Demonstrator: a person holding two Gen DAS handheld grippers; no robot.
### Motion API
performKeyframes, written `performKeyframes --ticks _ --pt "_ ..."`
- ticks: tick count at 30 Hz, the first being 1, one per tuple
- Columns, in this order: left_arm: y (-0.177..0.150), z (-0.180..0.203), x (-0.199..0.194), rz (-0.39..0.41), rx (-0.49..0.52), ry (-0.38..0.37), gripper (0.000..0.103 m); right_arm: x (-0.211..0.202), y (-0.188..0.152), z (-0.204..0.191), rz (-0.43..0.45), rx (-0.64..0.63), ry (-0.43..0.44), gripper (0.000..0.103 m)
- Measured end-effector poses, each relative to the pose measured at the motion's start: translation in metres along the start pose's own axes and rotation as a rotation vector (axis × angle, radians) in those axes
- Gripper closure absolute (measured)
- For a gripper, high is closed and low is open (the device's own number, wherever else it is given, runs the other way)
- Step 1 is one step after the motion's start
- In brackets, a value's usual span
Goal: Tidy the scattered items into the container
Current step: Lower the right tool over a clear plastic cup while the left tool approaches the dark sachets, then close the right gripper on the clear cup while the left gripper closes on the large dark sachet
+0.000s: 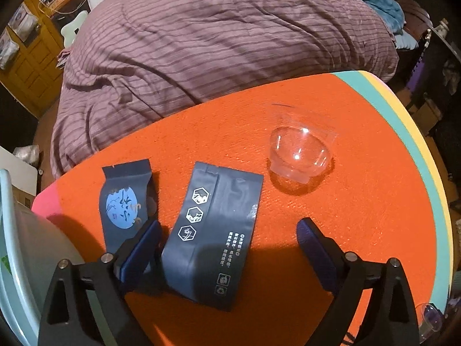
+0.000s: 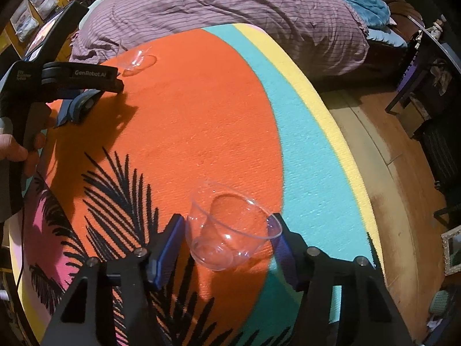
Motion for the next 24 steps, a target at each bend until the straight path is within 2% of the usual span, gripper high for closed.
performKeyframes --ticks 3,9,20,24 --pt "-0.001 -0.004 0.002 -0.008 -0.034 -0.033 0.004 0.000 -0.003 0.002 0.005 -0.001 -0.004 0.043" --pt "-0.004 -0.003 0.002 -0.002 -0.052 -0.053 0.004 0.001 -0.003 0.003 0.009 -0.001 -0.002 0.047" --pt "-0.013 0.016 -0.002 0.020 0.027 -0.097 0.005 0.003 -0.004 0.006 0.020 -0.009 0.014 0.050" --pt "-0.016 0.019 -0.004 0.031 0.053 -0.107 0.008 0.003 -0.006 0.007 0.025 -0.007 0.024 0.050"
Point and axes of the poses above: each gripper's, at about its wrist camera, not at the fingertips, and x roughly the way its jaws point, z to its right, y to its top, the point moved 4 cm from there along x, roughly the way its jaws point, and after that the axes turned 3 degrees about -y, right-handed, at the moved point
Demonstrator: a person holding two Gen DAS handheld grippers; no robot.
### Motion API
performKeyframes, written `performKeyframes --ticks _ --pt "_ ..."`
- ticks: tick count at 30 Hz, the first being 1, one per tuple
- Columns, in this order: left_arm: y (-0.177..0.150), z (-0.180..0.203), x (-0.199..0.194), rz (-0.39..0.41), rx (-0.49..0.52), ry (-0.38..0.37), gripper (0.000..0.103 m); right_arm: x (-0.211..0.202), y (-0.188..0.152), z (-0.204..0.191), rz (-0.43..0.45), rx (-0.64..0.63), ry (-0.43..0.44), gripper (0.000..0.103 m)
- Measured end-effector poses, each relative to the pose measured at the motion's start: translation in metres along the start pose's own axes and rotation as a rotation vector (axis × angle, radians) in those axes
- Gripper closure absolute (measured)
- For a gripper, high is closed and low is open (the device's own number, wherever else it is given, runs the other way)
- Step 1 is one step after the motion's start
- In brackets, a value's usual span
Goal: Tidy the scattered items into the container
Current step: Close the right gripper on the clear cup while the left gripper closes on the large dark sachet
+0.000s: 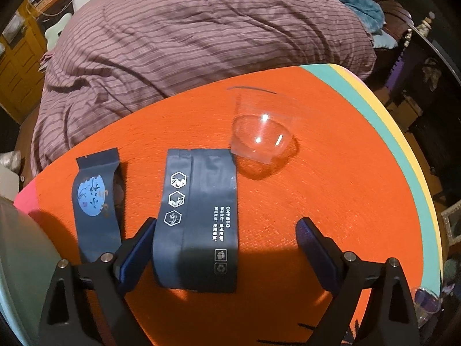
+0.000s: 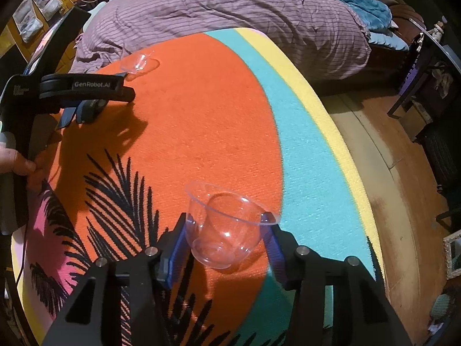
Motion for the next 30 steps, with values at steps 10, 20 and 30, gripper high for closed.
performKeyframes --ticks 10,20,30 --pt "-0.002 0.000 -0.006 0.014 0.043 -0.028 0.029 0.000 -0.005 -0.006 0.006 -0.032 0.013 0.051" --pt "-0.002 -0.006 -0.009 0.000 0.049 -0.023 0.044 -0.003 -0.007 -0.010 0.012 -0.029 0.044 0.052" --pt "-0.008 -0.003 -0.013 -0.007 0.074 -0.048 0.047 -0.003 -0.004 -0.016 0.015 -0.045 0.057 0.052"
Point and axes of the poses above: each gripper's, at about its wrist camera, not at the fingertips, and x roughly the way its jaws point, z to its right, y to its top, the point moved 4 cm from there along x, roughly the way its jaws point, and after that the axes turned 3 degrees about -y, right-handed, at the moved point
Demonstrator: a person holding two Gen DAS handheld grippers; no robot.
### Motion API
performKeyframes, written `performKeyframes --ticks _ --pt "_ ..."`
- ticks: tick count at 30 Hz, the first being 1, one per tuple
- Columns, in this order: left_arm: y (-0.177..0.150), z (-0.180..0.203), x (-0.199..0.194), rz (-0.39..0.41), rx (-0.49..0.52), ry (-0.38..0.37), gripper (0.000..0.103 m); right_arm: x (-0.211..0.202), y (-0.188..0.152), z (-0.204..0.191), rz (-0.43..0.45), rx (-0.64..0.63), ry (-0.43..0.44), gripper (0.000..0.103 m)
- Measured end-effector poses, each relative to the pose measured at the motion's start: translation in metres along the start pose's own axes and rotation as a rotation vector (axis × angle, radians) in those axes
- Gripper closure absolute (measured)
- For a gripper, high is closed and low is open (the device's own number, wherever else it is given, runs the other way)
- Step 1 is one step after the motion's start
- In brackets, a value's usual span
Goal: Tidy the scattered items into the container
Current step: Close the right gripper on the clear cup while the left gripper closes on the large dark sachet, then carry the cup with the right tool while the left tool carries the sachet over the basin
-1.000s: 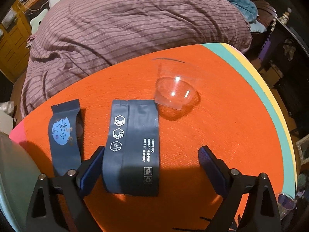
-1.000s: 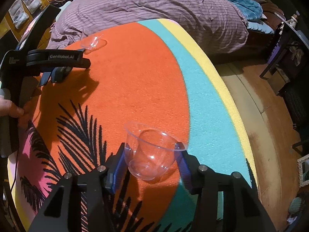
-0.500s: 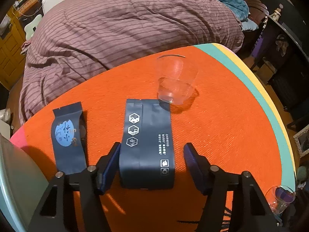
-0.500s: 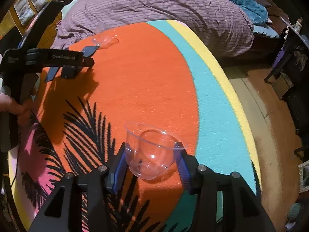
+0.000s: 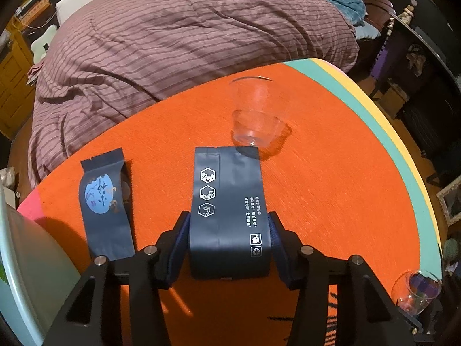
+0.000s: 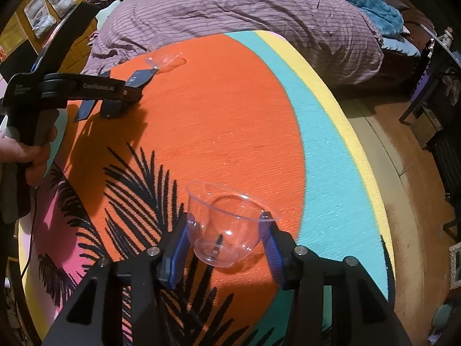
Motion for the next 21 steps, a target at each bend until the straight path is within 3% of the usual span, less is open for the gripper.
performKeyframes --ticks 21 --pt "-0.029 0.022 -0.055 0.039 0.125 -0.086 0.047 -0.036 0.003 -0.025 0.033 -0.123 -0.057 0.052"
Point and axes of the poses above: each gripper's, at about its wrist camera, not at the fingertips, and x roughly the way its jaws point, z to its right, y to its top, the point moved 4 cm from there along x, roughly the way its jaws point, and after that the axes turned 3 degrees about -y, right-handed, at the moved point
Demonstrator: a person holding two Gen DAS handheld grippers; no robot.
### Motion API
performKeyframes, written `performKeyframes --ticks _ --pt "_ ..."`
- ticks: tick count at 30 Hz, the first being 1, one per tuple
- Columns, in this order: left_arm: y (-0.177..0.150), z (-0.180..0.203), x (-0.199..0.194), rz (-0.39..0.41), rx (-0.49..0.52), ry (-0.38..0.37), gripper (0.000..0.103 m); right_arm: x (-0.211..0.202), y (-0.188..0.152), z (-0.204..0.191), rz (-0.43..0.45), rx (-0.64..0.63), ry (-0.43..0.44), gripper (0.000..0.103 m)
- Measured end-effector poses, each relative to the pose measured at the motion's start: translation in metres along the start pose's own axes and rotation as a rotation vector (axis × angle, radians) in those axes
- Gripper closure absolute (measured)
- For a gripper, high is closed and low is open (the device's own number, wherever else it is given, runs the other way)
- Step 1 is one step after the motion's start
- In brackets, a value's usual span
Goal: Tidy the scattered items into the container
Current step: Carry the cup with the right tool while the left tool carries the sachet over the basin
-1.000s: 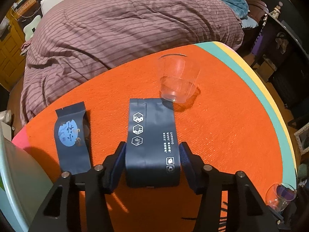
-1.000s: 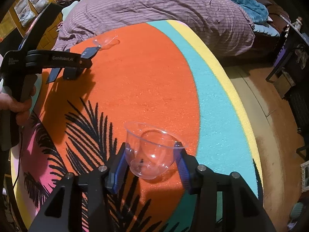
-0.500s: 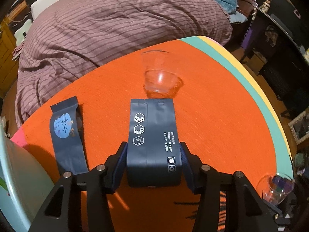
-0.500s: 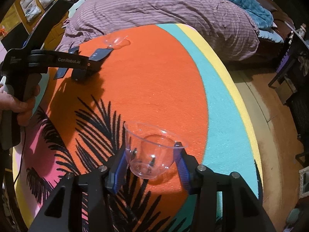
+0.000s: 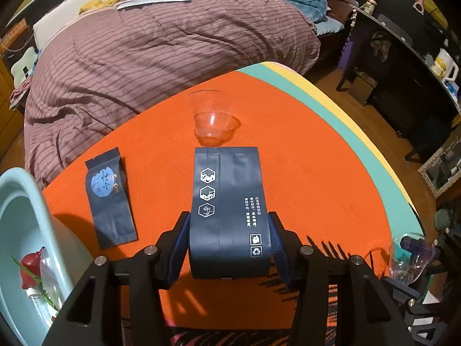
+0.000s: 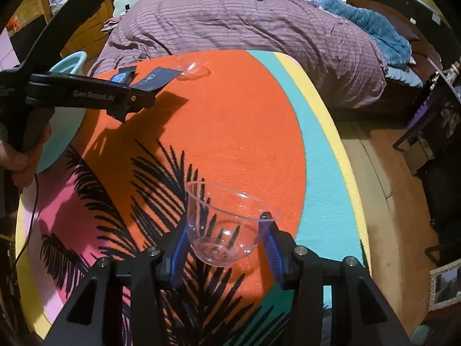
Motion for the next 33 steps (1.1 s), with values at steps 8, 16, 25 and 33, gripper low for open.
performKeyframes --ticks 8,16,25,33 --pt "-0.012 0.016 -0.031 0.040 0.072 -0.019 0.047 -0.015 -0.001 -0.010 0.020 -0.036 -0.005 0.052" --pt "-0.027 0.016 -0.073 0.096 0.125 0.006 0.047 -0.036 0.011 -0.035 0.062 -0.109 -0.009 0.052" --pt "-0.056 -0.035 -0.121 0.135 0.092 0.054 0.047 -0.052 0.031 -0.087 0.102 -0.236 0.042 0.052" --pt "-0.082 -0.095 -0.156 0.150 0.042 0.120 0.047 -0.066 0.061 -0.164 0.150 -0.393 0.118 0.052"
Point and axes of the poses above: each gripper's, at about its wrist camera, not at the fingertips, and x roughly the way its jaws point, z to its right, y to its top, the point moved 4 cm from there along x, roughly the way its jaws point, and after that the axes turned 3 degrees about -y, right-handed, at the moved point
